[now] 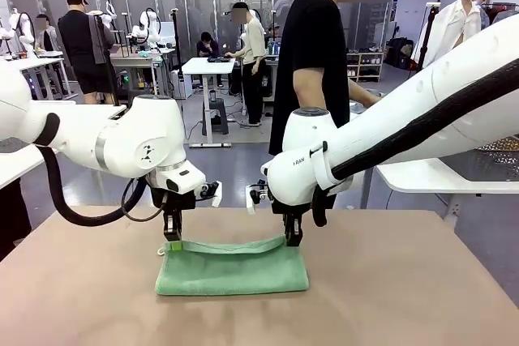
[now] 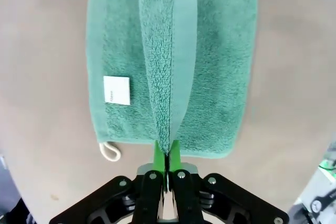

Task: Fold the towels and place them in the basket.
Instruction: When a person lays out a Towel with hook on the table, fold it in half twice.

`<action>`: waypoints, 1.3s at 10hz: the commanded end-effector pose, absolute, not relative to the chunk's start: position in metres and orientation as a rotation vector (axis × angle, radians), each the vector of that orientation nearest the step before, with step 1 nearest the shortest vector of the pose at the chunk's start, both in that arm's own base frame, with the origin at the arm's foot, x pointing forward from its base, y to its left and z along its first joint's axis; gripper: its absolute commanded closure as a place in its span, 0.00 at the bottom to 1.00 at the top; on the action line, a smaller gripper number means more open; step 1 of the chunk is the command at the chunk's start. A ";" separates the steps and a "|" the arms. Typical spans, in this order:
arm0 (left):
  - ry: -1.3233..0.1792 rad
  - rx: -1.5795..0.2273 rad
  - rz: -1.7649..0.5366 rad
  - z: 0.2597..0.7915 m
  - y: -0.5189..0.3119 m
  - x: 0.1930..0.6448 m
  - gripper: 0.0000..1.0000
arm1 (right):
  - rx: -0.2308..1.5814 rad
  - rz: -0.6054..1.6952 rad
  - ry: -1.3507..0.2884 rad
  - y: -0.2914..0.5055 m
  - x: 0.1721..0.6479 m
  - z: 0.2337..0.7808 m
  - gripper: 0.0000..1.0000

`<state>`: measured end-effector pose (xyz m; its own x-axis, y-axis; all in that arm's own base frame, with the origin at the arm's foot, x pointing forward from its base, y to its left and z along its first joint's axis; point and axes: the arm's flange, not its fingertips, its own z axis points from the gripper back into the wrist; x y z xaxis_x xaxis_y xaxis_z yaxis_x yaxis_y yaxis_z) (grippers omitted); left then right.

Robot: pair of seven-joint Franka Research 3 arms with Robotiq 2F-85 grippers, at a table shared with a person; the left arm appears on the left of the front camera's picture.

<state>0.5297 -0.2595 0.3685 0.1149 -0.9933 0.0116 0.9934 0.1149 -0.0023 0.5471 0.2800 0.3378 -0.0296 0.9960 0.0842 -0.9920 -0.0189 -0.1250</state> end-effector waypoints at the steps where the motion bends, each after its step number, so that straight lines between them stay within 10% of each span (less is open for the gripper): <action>1: 0.022 0.010 -1.432 0.365 -0.263 0.550 0.99 | -0.034 1.573 -0.187 0.283 0.558 0.334 1.00; 2: 0.012 -0.010 -1.417 0.362 -0.263 0.555 0.99 | -0.025 1.561 -0.184 0.283 0.561 0.331 1.00; 3: 0.005 -0.020 -1.410 0.359 -0.262 0.558 0.99 | -0.026 1.565 -0.184 0.283 0.561 0.330 0.78; 4: -0.006 -0.006 -1.399 0.358 -0.261 0.559 0.57 | -0.043 1.572 -0.185 0.284 0.561 0.330 0.49; 5: 0.008 0.040 -1.385 0.358 -0.260 0.559 0.53 | -0.067 1.572 -0.196 0.284 0.562 0.331 0.31; 6: 0.002 0.054 -1.378 0.360 -0.259 0.557 0.16 | -0.091 1.564 -0.211 0.284 0.562 0.333 0.02; 8: -0.014 0.122 -1.344 0.368 -0.255 0.552 0.00 | -0.179 1.518 -0.236 0.282 0.560 0.340 0.00; 11: -0.105 0.094 -1.264 0.397 -0.247 0.523 0.12 | -0.167 1.379 -0.236 0.277 0.536 0.364 0.00; 13: -0.148 0.009 -1.060 0.420 -0.241 0.483 0.00 | -0.107 1.132 -0.237 0.274 0.507 0.383 0.00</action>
<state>0.5142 -0.2497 0.4159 0.3833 -0.9225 0.0458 0.9185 0.3859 0.0864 0.5331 0.2752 0.3770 0.2744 0.9567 0.0972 -0.9290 0.2899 -0.2302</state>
